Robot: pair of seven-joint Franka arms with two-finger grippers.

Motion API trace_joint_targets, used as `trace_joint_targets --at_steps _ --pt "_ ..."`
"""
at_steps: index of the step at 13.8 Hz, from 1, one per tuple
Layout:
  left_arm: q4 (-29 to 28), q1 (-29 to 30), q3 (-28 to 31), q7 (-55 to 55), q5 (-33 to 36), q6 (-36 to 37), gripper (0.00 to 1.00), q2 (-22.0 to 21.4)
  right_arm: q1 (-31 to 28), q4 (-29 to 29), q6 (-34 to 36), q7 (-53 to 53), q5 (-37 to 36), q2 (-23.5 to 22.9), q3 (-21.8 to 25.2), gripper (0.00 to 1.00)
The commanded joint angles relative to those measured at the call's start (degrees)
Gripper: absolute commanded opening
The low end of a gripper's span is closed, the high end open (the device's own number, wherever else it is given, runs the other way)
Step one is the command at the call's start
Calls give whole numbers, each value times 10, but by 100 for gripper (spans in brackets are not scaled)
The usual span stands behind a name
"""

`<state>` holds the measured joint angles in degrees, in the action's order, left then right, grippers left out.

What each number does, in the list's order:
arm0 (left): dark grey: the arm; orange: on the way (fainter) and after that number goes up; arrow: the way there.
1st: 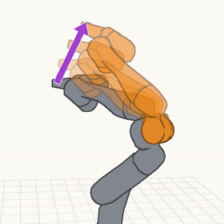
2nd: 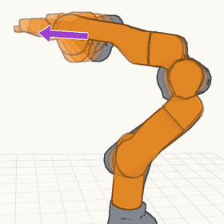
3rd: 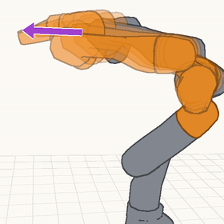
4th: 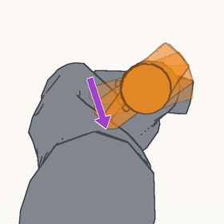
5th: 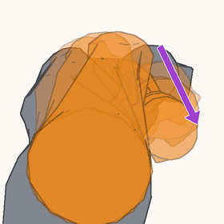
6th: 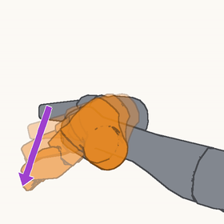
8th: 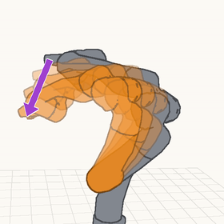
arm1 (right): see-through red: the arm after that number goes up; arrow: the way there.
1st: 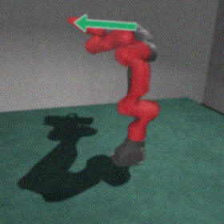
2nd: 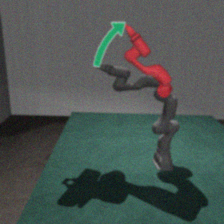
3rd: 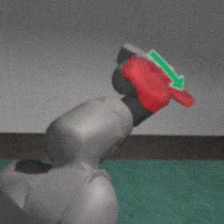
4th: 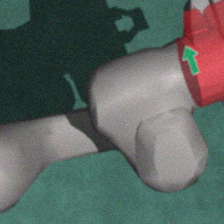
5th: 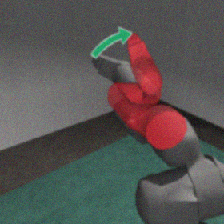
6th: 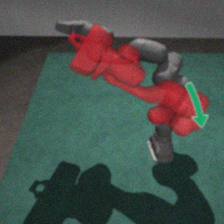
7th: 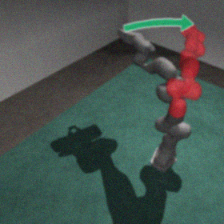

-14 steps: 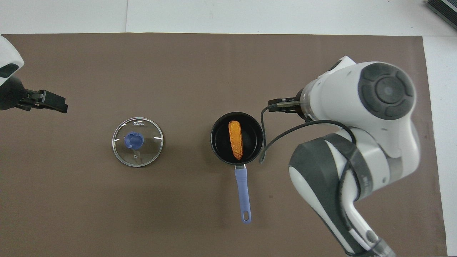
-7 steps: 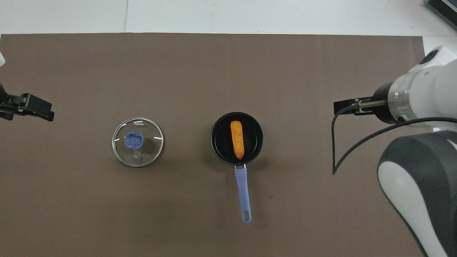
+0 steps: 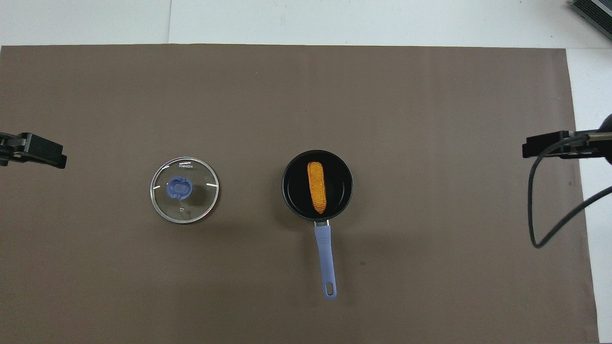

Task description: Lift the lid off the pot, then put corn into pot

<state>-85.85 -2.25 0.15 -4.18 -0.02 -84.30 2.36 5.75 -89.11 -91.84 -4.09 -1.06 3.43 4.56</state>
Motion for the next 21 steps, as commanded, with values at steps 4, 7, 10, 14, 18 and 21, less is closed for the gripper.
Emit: trace_joint_targets --at_steps 4,7,10,14,18,21 --pt "-23 -4 1 7 8 -17 100 -17 -15 0 38 15 9 8 -1 100" --pt "-24 -3 1 8 8 -17 100 -17 -16 -11 43 15 10 14 1 100" --pt "-23 -4 1 8 8 -19 100 -17 -16 -14 43 15 9 17 1 100" --pt "-23 -6 1 7 8 -19 100 -17 -16 -37 43 21 4 31 1 100" --pt "-24 -5 1 8 8 -19 100 -17 -16 -41 60 39 1 33 1 100" --pt "-25 -5 1 8 8 -19 100 -17 -16 -40 67 42 -3 33 1 100"
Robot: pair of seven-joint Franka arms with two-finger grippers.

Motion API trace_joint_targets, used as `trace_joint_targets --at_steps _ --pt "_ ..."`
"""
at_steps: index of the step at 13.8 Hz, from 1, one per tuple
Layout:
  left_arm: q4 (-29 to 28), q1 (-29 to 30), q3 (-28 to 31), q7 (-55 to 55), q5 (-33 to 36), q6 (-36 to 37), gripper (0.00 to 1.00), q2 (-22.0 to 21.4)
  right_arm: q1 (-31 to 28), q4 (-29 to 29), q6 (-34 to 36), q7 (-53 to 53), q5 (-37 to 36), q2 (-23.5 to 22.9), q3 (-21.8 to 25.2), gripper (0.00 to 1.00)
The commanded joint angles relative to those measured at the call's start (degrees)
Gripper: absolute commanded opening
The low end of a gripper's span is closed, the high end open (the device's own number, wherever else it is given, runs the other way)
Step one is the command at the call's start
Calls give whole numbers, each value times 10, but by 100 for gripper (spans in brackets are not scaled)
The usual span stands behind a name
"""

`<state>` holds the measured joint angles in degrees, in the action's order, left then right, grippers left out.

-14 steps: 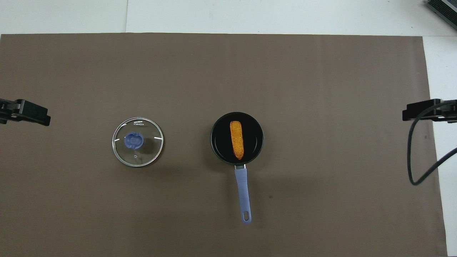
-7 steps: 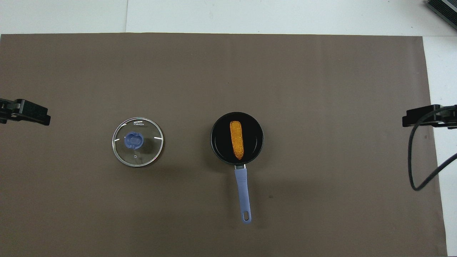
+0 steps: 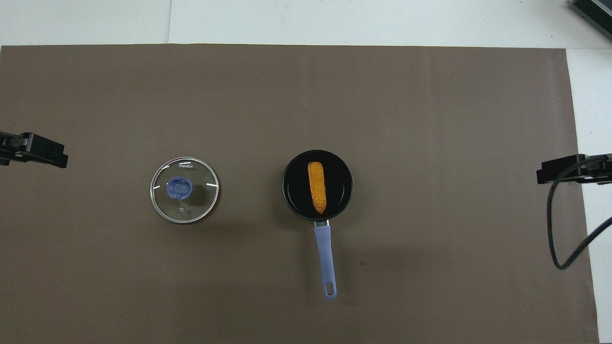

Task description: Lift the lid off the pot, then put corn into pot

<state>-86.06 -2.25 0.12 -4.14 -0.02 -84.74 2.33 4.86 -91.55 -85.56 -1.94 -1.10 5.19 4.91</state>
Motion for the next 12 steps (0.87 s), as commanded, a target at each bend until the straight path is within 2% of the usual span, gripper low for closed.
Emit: trace_joint_targets --at_steps 1,12 --pt "-23 -5 1 8 8 -15 100 -17 -7 -15 5 20 -3 15 -2 100" --pt "-23 -4 1 8 8 -15 100 -17 -8 -8 5 18 4 12 0 100"
